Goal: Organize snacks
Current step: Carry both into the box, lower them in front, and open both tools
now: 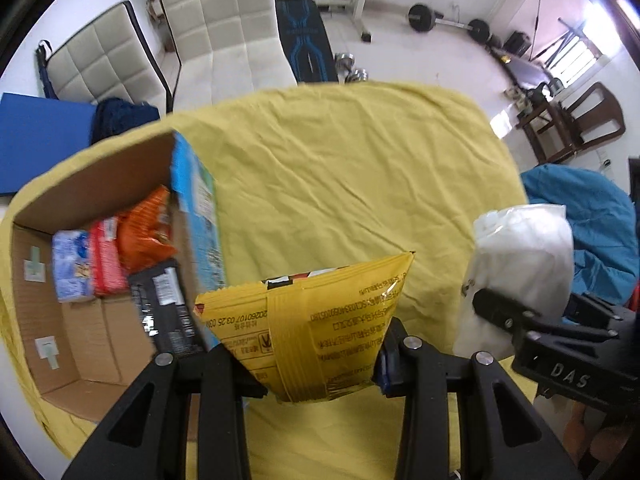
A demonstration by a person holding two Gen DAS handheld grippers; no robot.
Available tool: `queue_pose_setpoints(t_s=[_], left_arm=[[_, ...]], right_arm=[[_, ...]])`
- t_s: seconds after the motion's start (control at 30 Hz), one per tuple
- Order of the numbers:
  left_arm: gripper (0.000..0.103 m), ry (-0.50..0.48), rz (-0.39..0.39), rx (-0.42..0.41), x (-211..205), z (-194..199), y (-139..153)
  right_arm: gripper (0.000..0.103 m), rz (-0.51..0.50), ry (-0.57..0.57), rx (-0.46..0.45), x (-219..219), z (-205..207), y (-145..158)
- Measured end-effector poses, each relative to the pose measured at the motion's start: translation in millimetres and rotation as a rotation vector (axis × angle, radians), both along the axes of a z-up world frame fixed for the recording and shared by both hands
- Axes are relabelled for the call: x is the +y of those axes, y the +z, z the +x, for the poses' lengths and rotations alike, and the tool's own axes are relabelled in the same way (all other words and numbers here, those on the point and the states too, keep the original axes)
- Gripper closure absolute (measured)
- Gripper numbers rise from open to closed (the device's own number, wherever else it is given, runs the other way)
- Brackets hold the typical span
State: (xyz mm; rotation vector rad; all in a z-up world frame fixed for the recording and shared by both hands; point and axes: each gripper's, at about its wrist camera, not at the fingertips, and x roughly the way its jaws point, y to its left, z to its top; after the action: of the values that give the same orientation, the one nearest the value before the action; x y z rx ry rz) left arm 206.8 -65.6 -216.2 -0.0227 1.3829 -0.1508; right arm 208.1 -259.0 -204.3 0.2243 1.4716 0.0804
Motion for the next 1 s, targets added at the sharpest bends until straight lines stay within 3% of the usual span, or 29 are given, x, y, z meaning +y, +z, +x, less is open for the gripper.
queue_pose_setpoints(t_s=[0.33, 0.53, 0.73, 1.0], left_arm=[[0.069, 0.017, -0.023, -0.12, 71.4, -12.9, 68.8], [0.069, 0.074, -0.02, -0.154, 135.2, -28.5, 83.3], [0.069, 0.149, 0.004, -0.128, 211.0, -34.8, 69.4], [0.069, 0.197, 0.025, 0.032, 296.8, -24.2, 5.4]], right_arm=[[0.031, 0.052, 0.055, -0.096, 77.5, -21.5, 51.3], [0.031, 0.089, 0.127, -0.12, 150.6, -25.1, 69.9], [0.031, 0.127, 0.224, -0.078, 237.1, -23.6, 52.3], [0.031, 0.117, 0.299, 0.022, 334.7, -16.7, -14.0]])
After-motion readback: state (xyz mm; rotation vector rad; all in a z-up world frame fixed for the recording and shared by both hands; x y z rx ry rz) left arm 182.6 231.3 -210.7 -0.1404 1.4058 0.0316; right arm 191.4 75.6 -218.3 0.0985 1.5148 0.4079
